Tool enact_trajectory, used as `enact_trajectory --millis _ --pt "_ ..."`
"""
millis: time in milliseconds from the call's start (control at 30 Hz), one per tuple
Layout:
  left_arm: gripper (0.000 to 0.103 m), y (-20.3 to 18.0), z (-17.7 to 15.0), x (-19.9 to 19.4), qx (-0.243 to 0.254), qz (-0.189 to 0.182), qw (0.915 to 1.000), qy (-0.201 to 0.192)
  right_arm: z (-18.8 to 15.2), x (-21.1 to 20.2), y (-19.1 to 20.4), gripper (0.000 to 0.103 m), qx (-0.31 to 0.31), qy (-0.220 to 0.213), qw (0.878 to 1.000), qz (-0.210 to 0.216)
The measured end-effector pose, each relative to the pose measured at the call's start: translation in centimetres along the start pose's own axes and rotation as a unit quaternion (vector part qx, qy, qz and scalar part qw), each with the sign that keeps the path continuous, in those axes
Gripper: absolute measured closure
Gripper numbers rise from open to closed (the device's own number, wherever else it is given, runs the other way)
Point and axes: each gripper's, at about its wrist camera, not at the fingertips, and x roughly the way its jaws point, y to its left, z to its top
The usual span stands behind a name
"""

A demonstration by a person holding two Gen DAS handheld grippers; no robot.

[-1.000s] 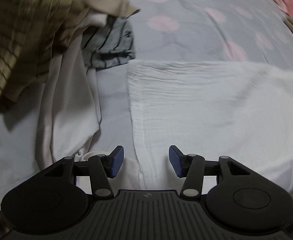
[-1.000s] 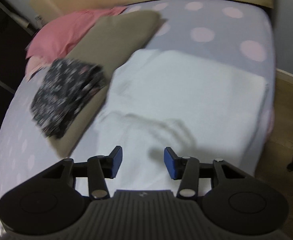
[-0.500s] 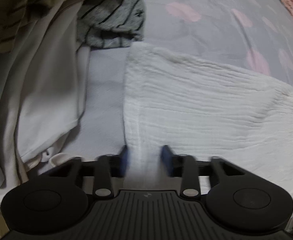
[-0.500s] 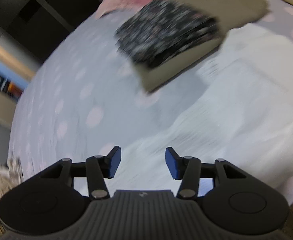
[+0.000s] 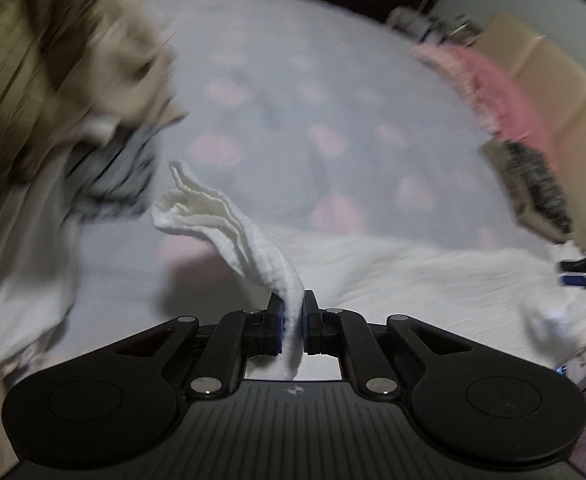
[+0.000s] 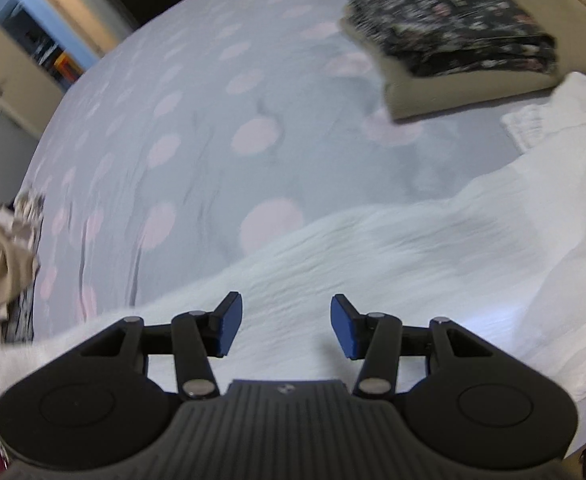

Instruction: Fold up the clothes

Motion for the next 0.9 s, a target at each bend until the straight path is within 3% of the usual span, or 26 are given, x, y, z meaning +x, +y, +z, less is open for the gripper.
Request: enact_trajectory --millis 167,267,467,567,667,767,900 --pt "0.097 -7.2 0.4 1.9 0.037 -0.054 0.9975 -0.024 -1.2 0.8 3.1 0.051 -0.07 0.013 0.997 0.018" --pt "0.097 -11.6 -0.4 3.9 0.076 -0.067 0.9946 -0.021 -2.1 1.1 4.5 0.051 -0.1 0.02 0.994 0.045" --pt "0.097 -17.7 -4.4 10.4 0.13 -0.078 0.9873 0.05 -4.1 2.4 6.2 0.051 -0.136 0.048 0.988 0.05" --pt "0.096 -20.0 -6.9 13.8 0.158 -0.077 0.9807 0.086 -4.8 3.5 6.3 0.051 -0.116 0.07 0.989 0.058" --pt "0.091 -20.7 -8.3 15.6 0.161 -0.067 0.978 0.114 -5.2 4.9 6.2 0.051 -0.076 0.1 0.989 0.075" --pt "0.087 -20.7 -8.1 15.3 0.149 -0.099 0.9755 0.128 -5.7 6.2 6.7 0.051 -0.059 0.127 0.985 0.099" --pt "0.079 -20.6 -7.8 13.6 0.161 -0.104 0.9741 0.12 -6.5 7.4 7.8 0.05 -0.069 0.149 0.98 0.108"
